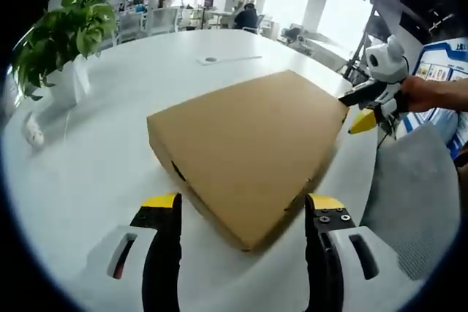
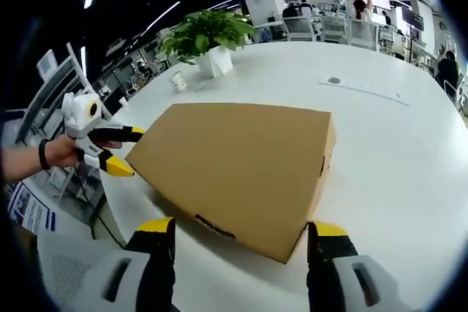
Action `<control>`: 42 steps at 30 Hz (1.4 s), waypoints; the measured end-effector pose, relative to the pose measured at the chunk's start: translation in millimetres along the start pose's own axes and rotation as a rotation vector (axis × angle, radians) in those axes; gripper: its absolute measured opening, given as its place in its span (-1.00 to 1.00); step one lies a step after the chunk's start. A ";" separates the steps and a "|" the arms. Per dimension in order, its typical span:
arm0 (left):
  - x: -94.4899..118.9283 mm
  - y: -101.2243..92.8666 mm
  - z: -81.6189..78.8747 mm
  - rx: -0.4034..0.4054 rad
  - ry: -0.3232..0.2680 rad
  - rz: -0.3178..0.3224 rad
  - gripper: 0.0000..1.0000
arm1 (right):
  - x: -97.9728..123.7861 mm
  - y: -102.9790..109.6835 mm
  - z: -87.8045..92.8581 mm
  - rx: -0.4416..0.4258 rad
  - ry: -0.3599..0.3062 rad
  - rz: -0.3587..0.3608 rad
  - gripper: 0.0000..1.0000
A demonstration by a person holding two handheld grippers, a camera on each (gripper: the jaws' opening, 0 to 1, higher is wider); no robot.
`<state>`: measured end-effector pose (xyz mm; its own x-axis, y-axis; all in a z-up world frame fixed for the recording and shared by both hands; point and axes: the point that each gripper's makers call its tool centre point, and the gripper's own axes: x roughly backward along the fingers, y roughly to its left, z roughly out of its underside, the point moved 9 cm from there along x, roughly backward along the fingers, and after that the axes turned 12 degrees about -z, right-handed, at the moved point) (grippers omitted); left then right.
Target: Operate the shoe box by opening the lid, removing the specified soft item, and placing it in the target area until the item is outside and the box remains undamaged.
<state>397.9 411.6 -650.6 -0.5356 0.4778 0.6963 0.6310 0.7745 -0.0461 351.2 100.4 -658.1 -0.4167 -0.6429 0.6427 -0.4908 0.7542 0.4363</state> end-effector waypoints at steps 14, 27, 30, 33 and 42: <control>-1.4 -3.0 6.1 0.014 0.005 -0.035 0.13 | 4.5 -11.5 1.6 0.138 -0.007 0.095 0.00; -3.8 -2.6 5.0 0.005 0.006 -0.052 0.10 | 3.4 -7.1 1.8 0.118 -0.012 0.069 -0.02; -3.8 -3.3 4.7 0.005 0.008 -0.055 0.09 | 3.9 -6.5 1.5 0.116 -0.012 0.072 -0.02; -3.1 -3.0 4.6 0.012 0.006 -0.056 0.08 | 4.9 -5.8 0.6 0.109 -0.010 0.073 -0.03; 1.5 -2.6 3.9 0.060 -0.016 -0.062 0.05 | 10.5 -3.2 -3.2 0.094 -0.022 0.071 -0.05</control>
<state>393.3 411.9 -652.3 -0.5819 0.4346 0.6874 0.5619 0.8259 -0.0464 350.8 91.7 -650.7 -0.4692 -0.5922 0.6550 -0.5287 0.7826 0.3288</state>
